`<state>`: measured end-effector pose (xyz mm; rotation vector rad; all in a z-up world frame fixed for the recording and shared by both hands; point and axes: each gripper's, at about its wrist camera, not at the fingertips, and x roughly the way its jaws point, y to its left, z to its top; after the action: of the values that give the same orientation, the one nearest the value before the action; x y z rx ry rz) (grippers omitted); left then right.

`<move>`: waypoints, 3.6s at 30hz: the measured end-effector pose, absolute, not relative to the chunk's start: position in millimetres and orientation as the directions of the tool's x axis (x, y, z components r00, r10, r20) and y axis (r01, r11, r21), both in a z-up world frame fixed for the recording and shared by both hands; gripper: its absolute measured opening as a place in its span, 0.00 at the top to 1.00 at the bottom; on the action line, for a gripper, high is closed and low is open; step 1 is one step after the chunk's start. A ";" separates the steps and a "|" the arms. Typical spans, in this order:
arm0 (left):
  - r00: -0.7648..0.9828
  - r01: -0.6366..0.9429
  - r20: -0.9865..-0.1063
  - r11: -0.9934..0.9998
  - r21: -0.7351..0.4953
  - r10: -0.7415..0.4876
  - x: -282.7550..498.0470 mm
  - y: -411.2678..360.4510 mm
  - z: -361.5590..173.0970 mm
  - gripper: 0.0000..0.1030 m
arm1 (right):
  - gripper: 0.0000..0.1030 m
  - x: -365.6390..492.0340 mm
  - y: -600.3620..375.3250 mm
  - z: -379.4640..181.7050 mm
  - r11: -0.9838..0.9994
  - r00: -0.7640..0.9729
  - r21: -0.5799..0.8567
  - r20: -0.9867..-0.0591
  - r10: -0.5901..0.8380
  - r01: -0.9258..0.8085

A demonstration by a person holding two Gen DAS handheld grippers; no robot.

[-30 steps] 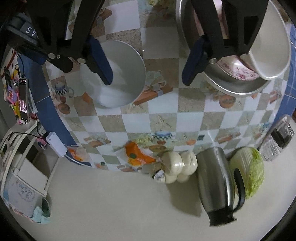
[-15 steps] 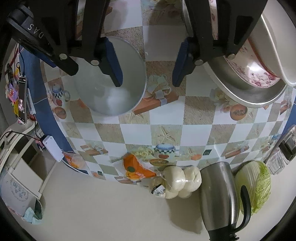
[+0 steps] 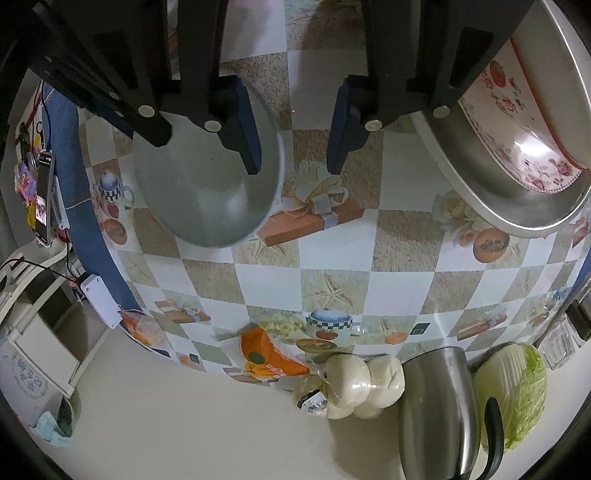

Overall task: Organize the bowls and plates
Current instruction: 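Close both tools on the rim of the plain white bowl, then lift the plain white bowl with both tools over the steel basin, then lower the plain white bowl into the MAX bowl with both tools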

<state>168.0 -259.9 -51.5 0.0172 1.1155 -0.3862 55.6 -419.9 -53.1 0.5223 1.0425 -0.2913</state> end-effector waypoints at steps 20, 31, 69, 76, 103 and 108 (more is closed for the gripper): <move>0.320 0.354 -0.896 0.916 -0.188 -0.307 161.5 -274.8 -68.6 0.82 | 0.69 47.7 -429.3 -59.2 0.822 0.430 0.265 -0.903 0.027 0.505; 0.294 0.365 -0.889 0.901 -0.235 -0.351 158.8 -273.2 -65.7 0.89 | 0.81 50.0 -422.3 -59.5 0.815 0.439 0.313 -0.895 0.081 0.487; 0.498 0.312 -0.747 0.895 -0.319 -0.440 136.8 -169.1 70.3 0.89 | 0.80 34.7 -337.1 63.2 0.880 0.627 0.342 -0.776 0.067 0.329; 0.528 0.253 -0.724 0.896 -0.365 -0.444 137.0 -124.1 80.4 0.89 | 0.80 39.4 -304.1 68.8 0.900 0.631 0.344 -0.768 0.107 0.267; 0.576 0.079 -0.707 0.889 -0.452 -0.410 134.9 -4.9 75.5 0.89 | 0.80 62.6 -182.9 69.7 0.958 0.585 0.281 -0.788 0.193 0.062; 0.541 0.084 -0.729 0.890 -0.448 -0.419 138.1 -10.1 67.2 0.89 | 0.79 63.4 -184.6 64.4 0.960 0.572 0.272 -0.799 0.184 0.071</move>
<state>138.1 -10.1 67.2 -0.3853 0.9581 -0.3074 63.4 -184.6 64.4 0.2880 0.9632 0.0678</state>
